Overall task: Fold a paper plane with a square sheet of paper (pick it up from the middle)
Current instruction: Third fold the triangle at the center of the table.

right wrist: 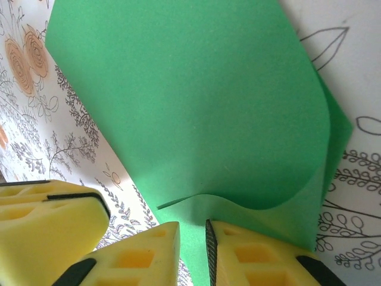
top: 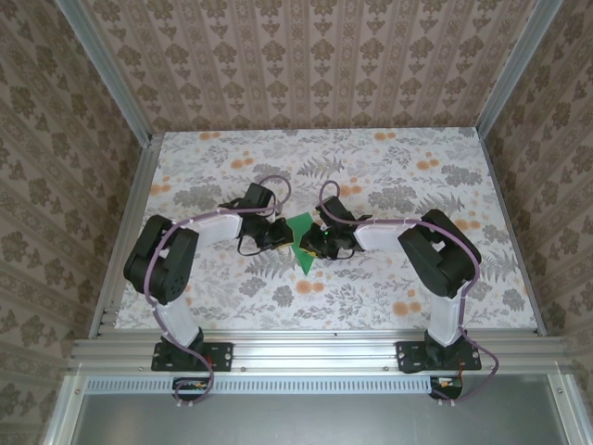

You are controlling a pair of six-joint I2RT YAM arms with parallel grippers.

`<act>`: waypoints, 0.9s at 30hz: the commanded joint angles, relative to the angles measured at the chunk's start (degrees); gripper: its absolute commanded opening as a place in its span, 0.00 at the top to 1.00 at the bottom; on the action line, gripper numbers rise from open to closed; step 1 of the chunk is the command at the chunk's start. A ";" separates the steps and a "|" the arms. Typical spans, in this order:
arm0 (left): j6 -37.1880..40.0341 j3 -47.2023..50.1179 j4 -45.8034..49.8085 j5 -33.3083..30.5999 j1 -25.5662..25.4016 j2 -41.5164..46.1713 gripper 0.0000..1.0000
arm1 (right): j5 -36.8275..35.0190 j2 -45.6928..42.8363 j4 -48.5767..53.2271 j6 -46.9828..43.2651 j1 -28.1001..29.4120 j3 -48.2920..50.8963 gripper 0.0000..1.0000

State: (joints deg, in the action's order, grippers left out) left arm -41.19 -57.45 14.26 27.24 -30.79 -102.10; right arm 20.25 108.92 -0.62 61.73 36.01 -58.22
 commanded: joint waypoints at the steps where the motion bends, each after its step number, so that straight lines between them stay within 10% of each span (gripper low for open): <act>1: 0.58 -2.86 2.30 -1.67 -0.50 -2.23 0.87 | 2.07 1.51 -1.28 -0.40 -0.15 1.52 0.80; 27: 1.18 -4.46 5.69 -5.89 -1.46 -6.44 0.93 | 5.32 2.50 -7.07 -0.83 -0.06 1.70 0.81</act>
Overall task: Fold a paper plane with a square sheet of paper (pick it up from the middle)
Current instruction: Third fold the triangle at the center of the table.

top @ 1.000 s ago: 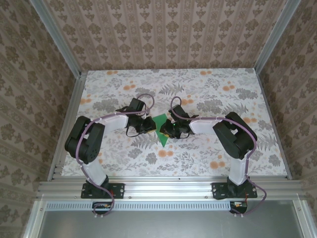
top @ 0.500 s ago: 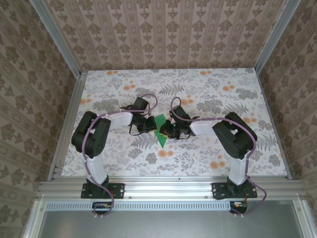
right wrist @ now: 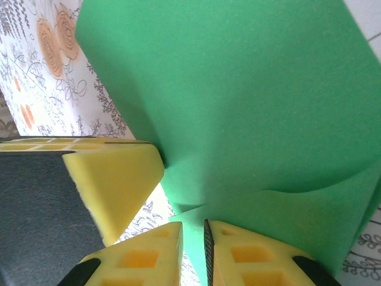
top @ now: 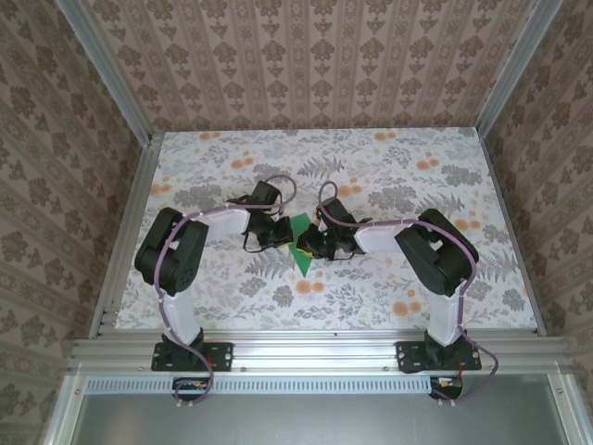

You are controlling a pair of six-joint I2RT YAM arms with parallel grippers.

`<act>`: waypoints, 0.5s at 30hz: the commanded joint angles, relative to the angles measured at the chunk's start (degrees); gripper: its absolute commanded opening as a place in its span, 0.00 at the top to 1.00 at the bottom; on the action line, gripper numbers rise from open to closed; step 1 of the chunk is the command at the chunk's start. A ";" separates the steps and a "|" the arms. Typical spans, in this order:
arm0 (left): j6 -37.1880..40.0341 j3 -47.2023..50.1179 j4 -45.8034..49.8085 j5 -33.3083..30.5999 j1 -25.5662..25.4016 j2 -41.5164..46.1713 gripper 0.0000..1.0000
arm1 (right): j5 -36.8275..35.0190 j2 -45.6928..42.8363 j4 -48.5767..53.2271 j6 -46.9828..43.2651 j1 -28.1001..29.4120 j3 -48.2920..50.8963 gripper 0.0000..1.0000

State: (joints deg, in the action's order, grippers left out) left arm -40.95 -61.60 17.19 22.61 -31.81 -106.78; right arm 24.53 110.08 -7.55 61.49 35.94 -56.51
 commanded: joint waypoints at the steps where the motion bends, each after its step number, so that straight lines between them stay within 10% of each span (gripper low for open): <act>1: 1.04 -0.35 2.78 -1.18 -0.44 -1.81 0.93 | 1.06 1.49 -0.25 -0.54 0.00 -0.01 0.80; 15: 0.98 -0.34 2.69 -0.90 -0.53 -2.08 0.93 | 2.71 2.38 -3.71 0.33 0.09 0.35 0.81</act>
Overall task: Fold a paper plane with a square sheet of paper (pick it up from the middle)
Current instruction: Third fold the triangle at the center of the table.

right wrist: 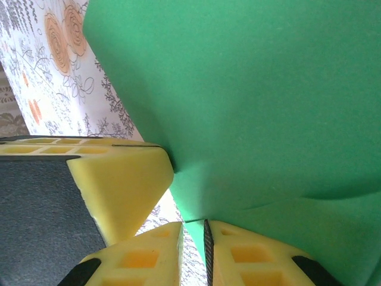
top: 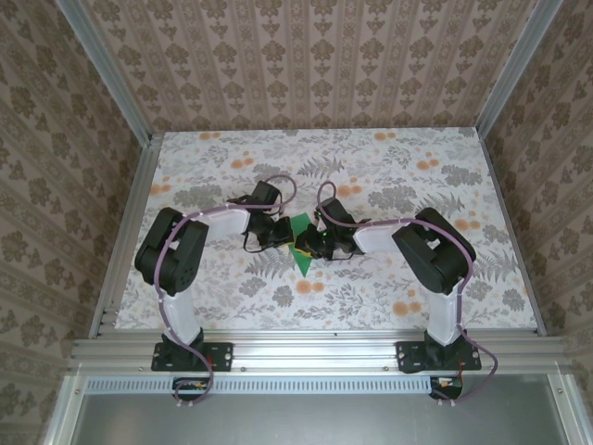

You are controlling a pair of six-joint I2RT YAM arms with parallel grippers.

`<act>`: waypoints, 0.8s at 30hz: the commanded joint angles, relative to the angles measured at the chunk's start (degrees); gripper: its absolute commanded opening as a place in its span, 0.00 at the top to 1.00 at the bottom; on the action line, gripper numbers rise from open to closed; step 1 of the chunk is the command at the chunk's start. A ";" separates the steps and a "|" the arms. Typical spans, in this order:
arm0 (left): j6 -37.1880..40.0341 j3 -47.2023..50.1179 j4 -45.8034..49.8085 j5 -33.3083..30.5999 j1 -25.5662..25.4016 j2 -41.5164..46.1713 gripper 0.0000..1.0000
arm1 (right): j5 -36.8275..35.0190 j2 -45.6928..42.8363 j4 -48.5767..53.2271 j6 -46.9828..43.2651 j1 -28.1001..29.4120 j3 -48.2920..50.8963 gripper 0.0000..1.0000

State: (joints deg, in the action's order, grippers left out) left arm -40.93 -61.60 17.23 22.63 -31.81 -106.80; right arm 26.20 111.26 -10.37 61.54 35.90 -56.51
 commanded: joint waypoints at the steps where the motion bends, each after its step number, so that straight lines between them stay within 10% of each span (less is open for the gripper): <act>1: 0.98 -0.31 2.69 -0.92 -0.53 -2.09 0.93 | 1.08 1.31 -0.82 0.27 0.14 0.38 0.81; 24: -6.13 7.84 -2.52 -0.17 -0.74 10.29 0.94 | -4.05 1.94 3.07 1.81 0.13 0.76 0.90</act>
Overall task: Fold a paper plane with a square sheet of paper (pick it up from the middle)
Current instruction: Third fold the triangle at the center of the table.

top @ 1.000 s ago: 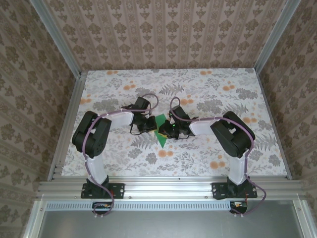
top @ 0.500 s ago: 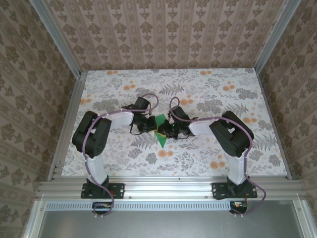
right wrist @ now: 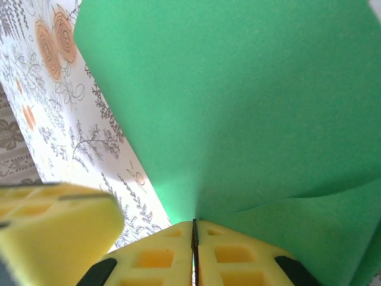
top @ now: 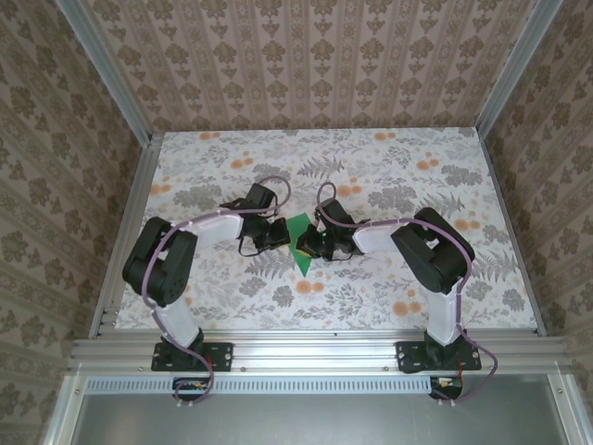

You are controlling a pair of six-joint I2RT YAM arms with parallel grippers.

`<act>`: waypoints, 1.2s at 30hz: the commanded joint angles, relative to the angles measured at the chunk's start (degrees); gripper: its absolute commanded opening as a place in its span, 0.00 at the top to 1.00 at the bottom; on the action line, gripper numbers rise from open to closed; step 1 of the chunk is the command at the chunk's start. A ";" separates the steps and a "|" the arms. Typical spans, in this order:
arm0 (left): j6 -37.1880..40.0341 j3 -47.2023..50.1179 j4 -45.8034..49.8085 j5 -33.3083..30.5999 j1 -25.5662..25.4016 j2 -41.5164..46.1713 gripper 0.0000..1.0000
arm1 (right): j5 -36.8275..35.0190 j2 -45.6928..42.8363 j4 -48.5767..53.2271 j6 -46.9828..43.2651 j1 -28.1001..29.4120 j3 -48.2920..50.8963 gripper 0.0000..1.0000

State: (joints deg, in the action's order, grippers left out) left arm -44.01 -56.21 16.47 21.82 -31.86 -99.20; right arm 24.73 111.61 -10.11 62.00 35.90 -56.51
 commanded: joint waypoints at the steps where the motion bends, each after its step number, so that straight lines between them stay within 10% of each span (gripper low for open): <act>1: -3.32 2.99 -2.56 1.24 -1.02 2.94 0.94 | -2.65 1.55 2.81 1.39 0.13 0.70 0.91; 36: -5.55 2.53 -6.54 -0.12 -2.69 -1.09 1.00 | -1.15 1.24 -0.22 3.39 0.05 1.88 1.00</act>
State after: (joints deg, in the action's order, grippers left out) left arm -47.46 -54.72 14.04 21.80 -35.00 -101.78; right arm 24.38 111.61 -11.40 64.36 35.88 -56.01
